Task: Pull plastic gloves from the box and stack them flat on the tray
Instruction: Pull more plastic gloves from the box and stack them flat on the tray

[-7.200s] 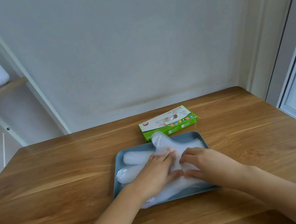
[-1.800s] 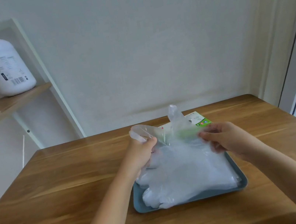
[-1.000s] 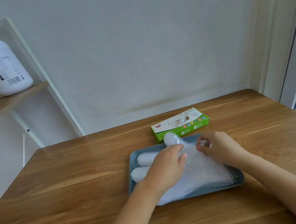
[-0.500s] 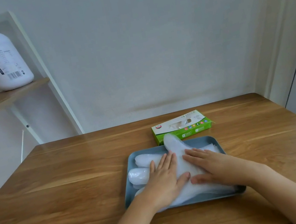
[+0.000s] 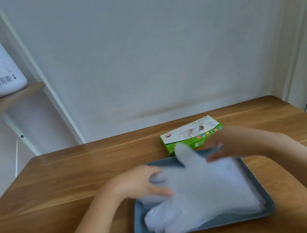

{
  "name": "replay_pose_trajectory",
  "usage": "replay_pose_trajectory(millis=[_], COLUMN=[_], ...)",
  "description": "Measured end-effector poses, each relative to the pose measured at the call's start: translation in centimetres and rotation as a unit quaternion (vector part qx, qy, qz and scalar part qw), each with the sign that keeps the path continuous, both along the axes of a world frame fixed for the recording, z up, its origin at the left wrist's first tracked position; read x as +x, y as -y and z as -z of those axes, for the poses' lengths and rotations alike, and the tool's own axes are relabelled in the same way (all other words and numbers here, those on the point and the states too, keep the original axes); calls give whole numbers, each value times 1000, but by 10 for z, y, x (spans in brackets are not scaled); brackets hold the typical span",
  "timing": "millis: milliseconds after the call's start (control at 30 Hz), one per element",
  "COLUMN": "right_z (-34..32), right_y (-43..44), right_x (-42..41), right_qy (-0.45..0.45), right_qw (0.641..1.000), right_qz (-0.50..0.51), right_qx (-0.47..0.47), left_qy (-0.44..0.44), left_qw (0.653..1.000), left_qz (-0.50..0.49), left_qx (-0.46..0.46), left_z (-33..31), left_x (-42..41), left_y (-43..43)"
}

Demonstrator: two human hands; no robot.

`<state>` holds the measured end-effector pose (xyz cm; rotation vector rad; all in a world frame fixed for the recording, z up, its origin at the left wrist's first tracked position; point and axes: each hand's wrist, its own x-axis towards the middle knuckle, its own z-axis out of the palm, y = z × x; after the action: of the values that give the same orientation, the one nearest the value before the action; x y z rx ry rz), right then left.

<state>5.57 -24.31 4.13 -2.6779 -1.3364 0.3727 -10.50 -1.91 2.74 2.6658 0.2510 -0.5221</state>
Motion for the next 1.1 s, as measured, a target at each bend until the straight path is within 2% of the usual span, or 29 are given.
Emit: replay_pose_trajectory(millis=[100,200,400,633,867,1100], right_z=[11,35,52,62,70,72], right_y=[-34,-60,-78,-86,-84,-83], right_x=[30,52,67,67,69,73], right_qy=[72,51,7,13,58,17], right_qw=[987,988,984,975,967,947], right_qz=[37,38,57,64,45,92], right_qx=[137,140,171,214,245,306], left_qy=[130,195,175,167,164,159], left_qw=[982,958,952,960,959,957], left_qz=[-84,-121,-131,-102,-90,-86], left_qx=[-111,-174,-215,-202,-211,-225], left_z=[0,14,39,49,53,57], left_x=[27,56,87,100,103,105], left_y=[-7,-16,-29,-38,-40,-43])
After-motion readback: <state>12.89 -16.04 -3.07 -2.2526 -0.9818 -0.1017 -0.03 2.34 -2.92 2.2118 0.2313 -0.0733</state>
